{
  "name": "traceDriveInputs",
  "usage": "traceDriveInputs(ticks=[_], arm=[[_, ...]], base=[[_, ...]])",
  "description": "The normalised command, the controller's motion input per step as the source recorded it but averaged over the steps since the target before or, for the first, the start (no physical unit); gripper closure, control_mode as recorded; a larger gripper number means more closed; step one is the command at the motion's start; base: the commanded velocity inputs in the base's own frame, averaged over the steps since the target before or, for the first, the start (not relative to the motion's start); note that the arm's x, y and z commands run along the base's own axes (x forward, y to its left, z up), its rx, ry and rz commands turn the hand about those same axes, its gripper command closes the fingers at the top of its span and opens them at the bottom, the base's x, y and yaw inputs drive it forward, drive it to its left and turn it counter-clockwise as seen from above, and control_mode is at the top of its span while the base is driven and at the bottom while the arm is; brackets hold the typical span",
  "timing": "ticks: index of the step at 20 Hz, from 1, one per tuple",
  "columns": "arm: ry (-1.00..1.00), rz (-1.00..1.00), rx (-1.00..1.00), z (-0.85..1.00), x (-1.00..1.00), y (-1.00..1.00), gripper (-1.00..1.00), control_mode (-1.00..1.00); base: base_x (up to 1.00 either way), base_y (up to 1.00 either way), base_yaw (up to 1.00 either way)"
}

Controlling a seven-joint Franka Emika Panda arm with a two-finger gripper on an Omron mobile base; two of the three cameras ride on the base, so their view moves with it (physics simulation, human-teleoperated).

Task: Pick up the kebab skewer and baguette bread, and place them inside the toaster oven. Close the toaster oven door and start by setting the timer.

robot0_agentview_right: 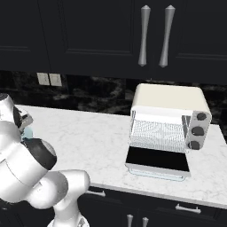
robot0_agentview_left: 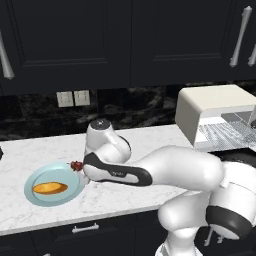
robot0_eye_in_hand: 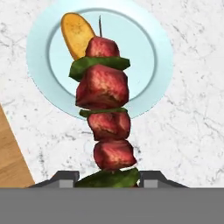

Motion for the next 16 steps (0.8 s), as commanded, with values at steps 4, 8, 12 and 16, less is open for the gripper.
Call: traceDriveInputs(ticks=[4, 8, 12, 16], arm=[[0.0, -0.05, 0.07, 0.52, -0.54, -1.0, 1.0, -1.0], [-0.04, -0.07, 0.02, 0.5, -0.41, -1.0, 1.0, -1.0], [0.0, -0.16, 0.0, 0.58, -0.08, -0.98, 1.0, -1.0], [0.01, -0.21, 0.0, 0.49, 0.0, -1.0, 1.0, -1.0]], base=[[0.0, 0.0, 0.0], [0.0, 0.0, 0.0], [0.0, 0.0, 0.0], [0.0, 0.0, 0.0]])
